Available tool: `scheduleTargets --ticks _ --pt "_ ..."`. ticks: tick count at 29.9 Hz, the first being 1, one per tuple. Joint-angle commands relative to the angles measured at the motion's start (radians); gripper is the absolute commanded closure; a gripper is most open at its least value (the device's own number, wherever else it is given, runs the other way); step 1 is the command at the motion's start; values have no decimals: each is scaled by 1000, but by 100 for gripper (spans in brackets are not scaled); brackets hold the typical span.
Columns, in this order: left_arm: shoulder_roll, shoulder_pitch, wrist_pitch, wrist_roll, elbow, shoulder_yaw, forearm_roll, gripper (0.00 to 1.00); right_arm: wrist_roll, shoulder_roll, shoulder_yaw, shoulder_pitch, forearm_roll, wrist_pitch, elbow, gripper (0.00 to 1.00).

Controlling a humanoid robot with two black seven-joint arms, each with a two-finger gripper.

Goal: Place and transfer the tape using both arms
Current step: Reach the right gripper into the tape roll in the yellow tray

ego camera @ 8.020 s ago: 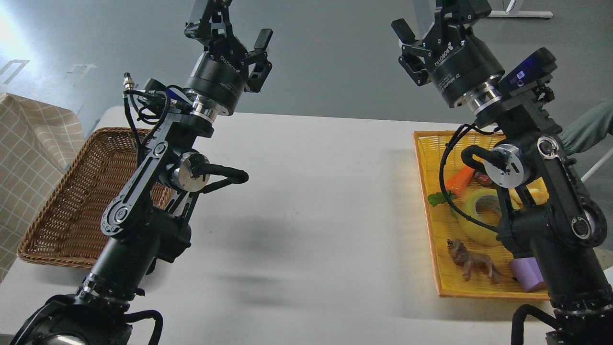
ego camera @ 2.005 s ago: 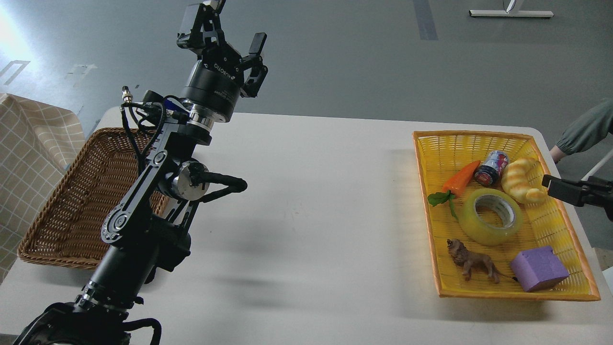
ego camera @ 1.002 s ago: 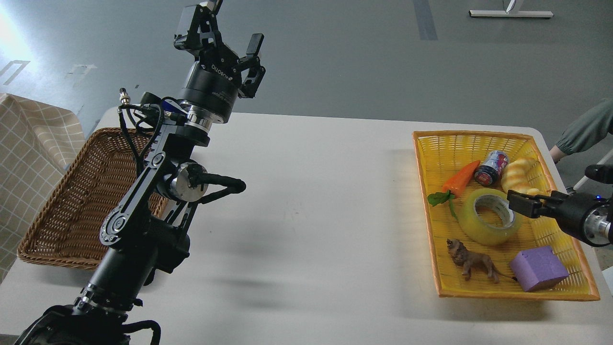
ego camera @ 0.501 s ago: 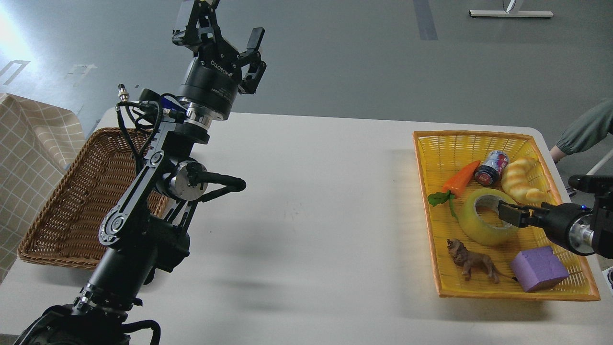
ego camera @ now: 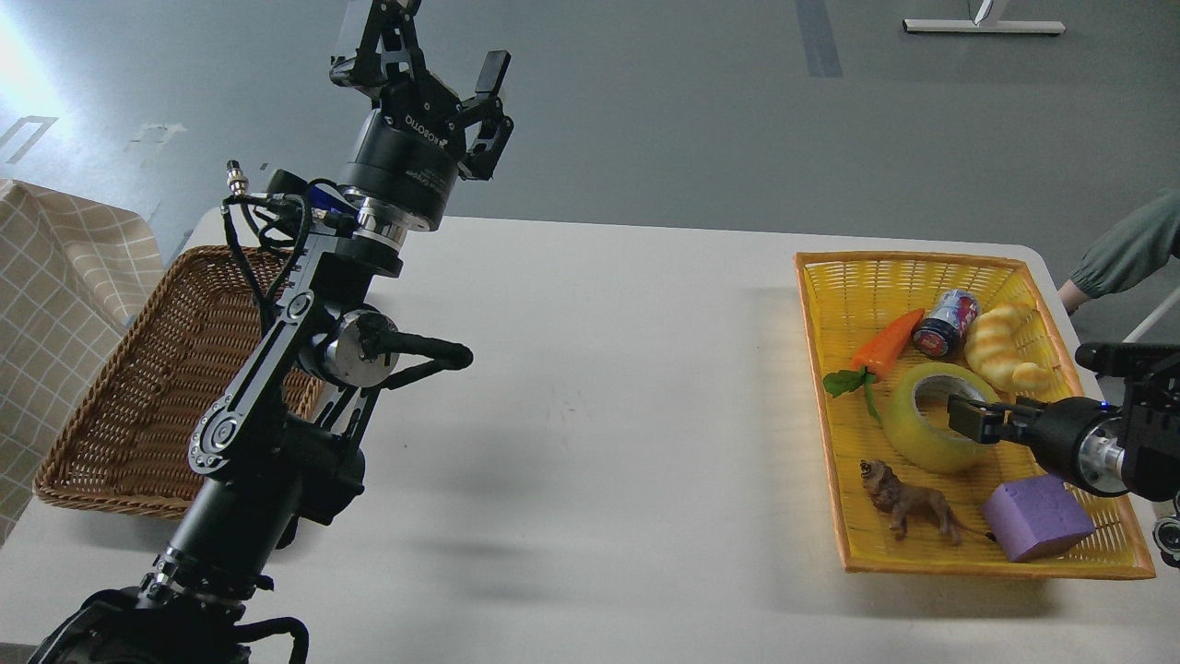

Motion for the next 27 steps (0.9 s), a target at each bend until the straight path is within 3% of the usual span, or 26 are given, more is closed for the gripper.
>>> scheduleTargets --ticks 1,10,13,18,21,27 --pt "0 0 3 1 1 0 0 1 -11 9 -5 0 0 -1 -1 34" --pt "0 12 3 1 2 -1 -2 1 -15 12 -5 -6 -8 1 -2 40" --pt "0 11 10 4 21 -1 8 1 -14 12 -7 -8 -6 -1 -2 51" --pt "0 12 10 4 31 -1 8 1 -14 14 -5 -11 -5 -1 -1 52" --pt "0 12 10 4 31 -1 6 1 -14 14 -5 -11 -5 -1 1 58" --pt "0 11 30 12 36 0 11 1 -14 12 -5 -12 -3 -2 5 59"
